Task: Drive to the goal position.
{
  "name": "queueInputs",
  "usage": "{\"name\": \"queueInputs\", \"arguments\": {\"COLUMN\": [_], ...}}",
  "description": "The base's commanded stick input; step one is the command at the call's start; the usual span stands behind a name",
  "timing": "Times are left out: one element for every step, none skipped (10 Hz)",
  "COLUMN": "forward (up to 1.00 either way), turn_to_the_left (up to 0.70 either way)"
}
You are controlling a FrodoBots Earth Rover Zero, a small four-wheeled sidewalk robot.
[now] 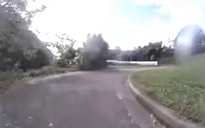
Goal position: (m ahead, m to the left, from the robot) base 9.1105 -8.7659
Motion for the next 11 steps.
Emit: {"name": "queueInputs", "arguments": {"forward": [1.0,1.0,1.0,1.0,1.0,1.0,1.0,1.0,1.0,1.0,1.0], "turn_to_the_left": [0.0,-0.03,-0.1,-0.12,-0.12,-0.09,-0.06,-0.06,-0.06,-0.06,-0.23]}}
